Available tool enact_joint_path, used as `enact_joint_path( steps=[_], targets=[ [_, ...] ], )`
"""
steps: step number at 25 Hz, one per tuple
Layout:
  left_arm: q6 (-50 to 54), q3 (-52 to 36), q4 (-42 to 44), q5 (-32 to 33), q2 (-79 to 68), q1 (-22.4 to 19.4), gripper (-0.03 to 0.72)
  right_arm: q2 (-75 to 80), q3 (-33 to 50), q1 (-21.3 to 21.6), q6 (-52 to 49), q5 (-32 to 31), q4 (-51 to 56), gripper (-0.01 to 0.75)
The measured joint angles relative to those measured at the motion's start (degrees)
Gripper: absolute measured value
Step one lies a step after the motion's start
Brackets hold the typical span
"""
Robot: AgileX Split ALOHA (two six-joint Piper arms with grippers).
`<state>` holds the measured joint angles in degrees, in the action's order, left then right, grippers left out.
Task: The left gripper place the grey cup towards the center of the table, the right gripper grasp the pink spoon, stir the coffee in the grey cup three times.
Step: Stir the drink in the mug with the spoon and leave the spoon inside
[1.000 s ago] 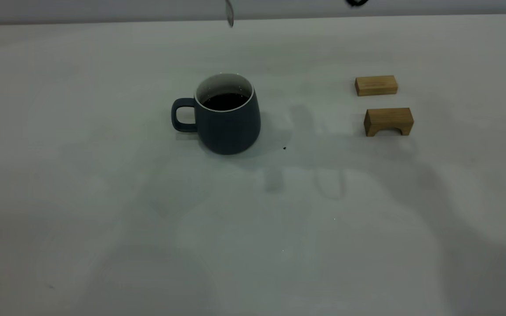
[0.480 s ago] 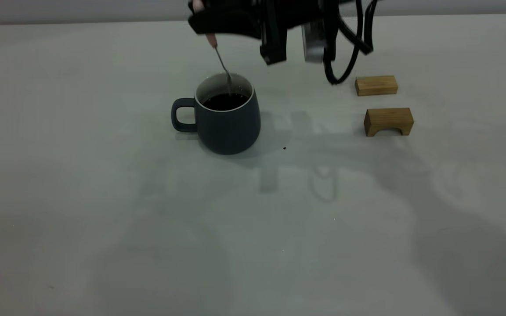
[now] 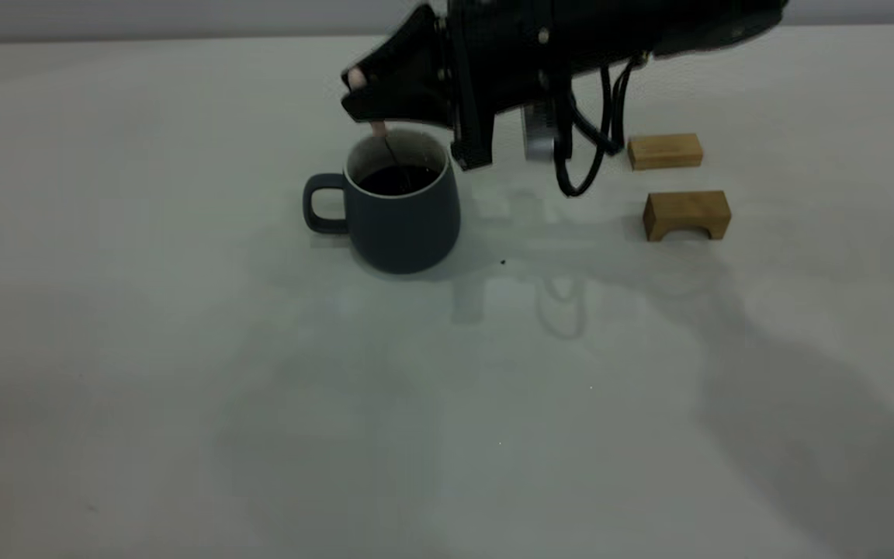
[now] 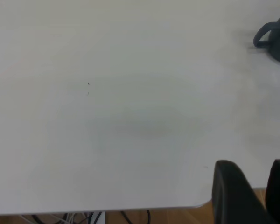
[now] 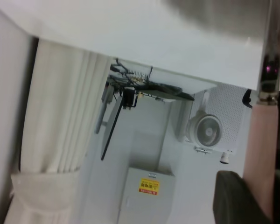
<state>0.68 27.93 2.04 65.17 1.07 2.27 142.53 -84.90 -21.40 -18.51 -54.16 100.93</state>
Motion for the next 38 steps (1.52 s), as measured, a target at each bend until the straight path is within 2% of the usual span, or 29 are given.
enact_joint_path(
  steps=[6, 13, 17, 21, 25, 32, 38],
  targets=[
    [0.00, 0.00, -0.04, 0.00, 0.00, 0.00, 0.247, 2.40, -0.90, 0.63, -2.41, -2.93, 0.10, 0.146],
    [0.00, 0.00, -0.04, -0.01, 0.00, 0.00, 0.247, 2.73, -4.28, 0.16, 0.85, -3.18, 0.03, 0.146],
    [0.00, 0.00, -0.04, -0.07, 0.00, 0.00, 0.247, 2.73, -4.28, 1.42, 0.88, -2.70, -1.24, 0.146],
    [0.00, 0.00, -0.04, -0.07, 0.00, 0.00, 0.247, 2.73, -4.28, 2.88, -3.07, -3.48, -3.83, 0.146],
    [0.00, 0.00, -0.04, -0.07, 0.00, 0.00, 0.247, 2.73, -4.28, 2.44, -6.26, -4.36, -4.72, 0.146],
    [0.00, 0.00, -0.04, -0.07, 0.00, 0.00, 0.247, 2.73, -4.72, -0.98, -1.08, -2.92, -0.35, 0.146],
    [0.00, 0.00, -0.04, -0.07, 0.00, 0.00, 0.247, 2.73, -4.84, 1.67, -0.50, -2.13, -2.67, 0.146]
  ],
)
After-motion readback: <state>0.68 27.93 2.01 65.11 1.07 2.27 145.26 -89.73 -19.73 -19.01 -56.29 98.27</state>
